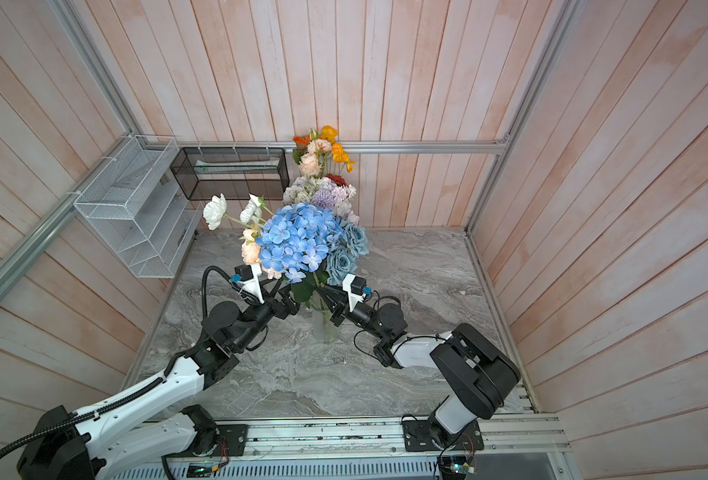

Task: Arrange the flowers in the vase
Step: 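Lower the hydrangea stem into the glass vase held by the left gripper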

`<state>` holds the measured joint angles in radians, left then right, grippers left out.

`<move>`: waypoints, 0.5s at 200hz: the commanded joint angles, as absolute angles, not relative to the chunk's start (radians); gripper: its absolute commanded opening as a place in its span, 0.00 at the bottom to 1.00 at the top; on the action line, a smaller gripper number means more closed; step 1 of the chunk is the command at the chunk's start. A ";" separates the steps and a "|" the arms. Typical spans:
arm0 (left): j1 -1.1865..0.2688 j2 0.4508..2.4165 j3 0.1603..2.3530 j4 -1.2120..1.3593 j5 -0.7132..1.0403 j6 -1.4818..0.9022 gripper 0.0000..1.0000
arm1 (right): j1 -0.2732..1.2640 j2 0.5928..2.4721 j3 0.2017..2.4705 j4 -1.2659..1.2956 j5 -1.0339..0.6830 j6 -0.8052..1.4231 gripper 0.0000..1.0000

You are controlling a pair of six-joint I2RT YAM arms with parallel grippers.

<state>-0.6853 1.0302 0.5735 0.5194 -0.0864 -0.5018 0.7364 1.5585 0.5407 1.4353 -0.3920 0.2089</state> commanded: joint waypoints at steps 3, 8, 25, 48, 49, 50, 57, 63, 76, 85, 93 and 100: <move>-0.681 1.011 0.560 0.525 -0.096 -0.509 1.00 | 0.746 1.519 0.517 1.300 -0.403 0.201 0.24; -0.680 1.008 0.560 0.523 -0.095 -0.509 1.00 | 0.746 1.504 0.514 1.287 -0.408 0.202 0.27; -0.680 1.001 0.558 0.514 -0.092 -0.511 1.00 | 0.745 1.435 0.508 1.213 -0.420 0.201 0.35; -0.680 0.980 0.558 0.487 -0.085 -0.515 1.00 | 0.747 1.328 0.498 1.063 -0.428 0.182 0.42; -0.680 0.979 0.558 0.485 -0.085 -0.515 1.00 | 0.747 1.322 0.497 1.056 -0.430 0.181 0.43; -0.680 0.978 0.558 0.483 -0.084 -0.516 1.00 | 0.746 1.317 0.497 1.049 -0.430 0.179 0.43; -0.680 0.968 0.557 0.470 -0.079 -0.520 1.00 | 0.747 1.285 0.497 0.998 -0.430 0.170 0.45; -0.680 0.961 0.558 0.457 -0.074 -0.525 1.00 | 0.747 1.259 0.493 0.953 -0.428 0.162 0.47; -0.681 0.937 0.558 0.424 -0.060 -0.534 1.00 | 0.747 1.207 0.489 0.865 -0.414 0.144 0.56; -0.681 0.918 0.558 0.399 -0.053 -0.542 1.00 | 0.747 1.177 0.483 0.807 -0.398 0.136 0.61; -0.680 0.898 0.560 0.365 -0.052 -0.550 1.00 | 0.747 1.153 0.477 0.766 -0.385 0.129 0.65; -0.681 0.879 0.563 0.332 -0.052 -0.558 1.00 | 0.747 1.133 0.468 0.733 -0.370 0.126 0.69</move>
